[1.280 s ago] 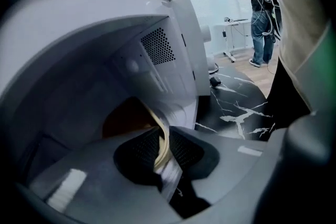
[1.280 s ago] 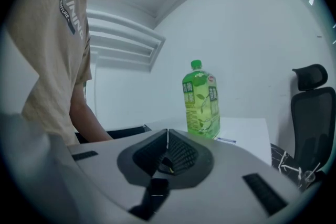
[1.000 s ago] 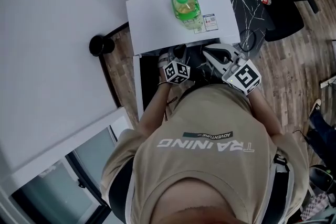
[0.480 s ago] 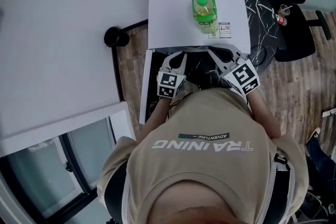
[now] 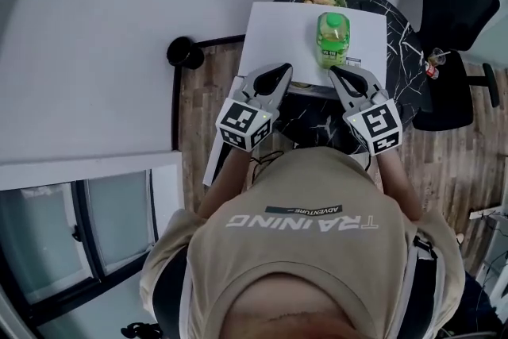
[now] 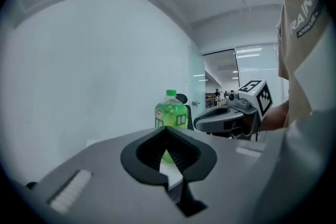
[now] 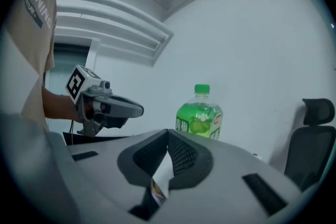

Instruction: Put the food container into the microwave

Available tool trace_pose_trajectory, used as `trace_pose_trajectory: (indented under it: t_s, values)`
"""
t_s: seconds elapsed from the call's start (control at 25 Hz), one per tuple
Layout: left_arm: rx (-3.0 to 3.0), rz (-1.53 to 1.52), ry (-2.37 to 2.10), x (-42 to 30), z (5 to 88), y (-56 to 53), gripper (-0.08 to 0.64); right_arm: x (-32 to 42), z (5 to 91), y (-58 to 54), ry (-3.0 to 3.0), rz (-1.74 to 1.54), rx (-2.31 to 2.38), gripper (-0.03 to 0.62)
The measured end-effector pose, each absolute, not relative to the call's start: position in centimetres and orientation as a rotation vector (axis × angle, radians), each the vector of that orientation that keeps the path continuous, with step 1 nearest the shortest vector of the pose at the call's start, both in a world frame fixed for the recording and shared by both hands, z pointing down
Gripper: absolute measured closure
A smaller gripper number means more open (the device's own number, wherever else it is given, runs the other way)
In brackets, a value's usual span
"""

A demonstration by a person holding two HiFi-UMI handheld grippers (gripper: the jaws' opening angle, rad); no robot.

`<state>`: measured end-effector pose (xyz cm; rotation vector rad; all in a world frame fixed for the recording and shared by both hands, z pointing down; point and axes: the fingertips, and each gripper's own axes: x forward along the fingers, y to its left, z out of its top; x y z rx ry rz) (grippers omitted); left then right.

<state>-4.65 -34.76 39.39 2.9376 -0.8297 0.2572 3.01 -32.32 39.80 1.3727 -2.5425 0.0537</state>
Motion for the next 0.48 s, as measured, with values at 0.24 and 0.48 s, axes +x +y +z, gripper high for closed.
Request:
trace_pose_trajectory:
  t_s: [0.24, 0.48]
  values:
    - [2.942, 0.116, -0.872, -4.7, 35.0, -36.6, 0.551, 5.0, 36.1, -33.0, -2.515, 0.024, 1.515, 0.582]
    - [3.001, 0.151, -0.852, -2.7, 33.5, -37.9, 0.551, 8.7, 33.9, -33.3, -2.462, -0.012, 1.682, 0.583]
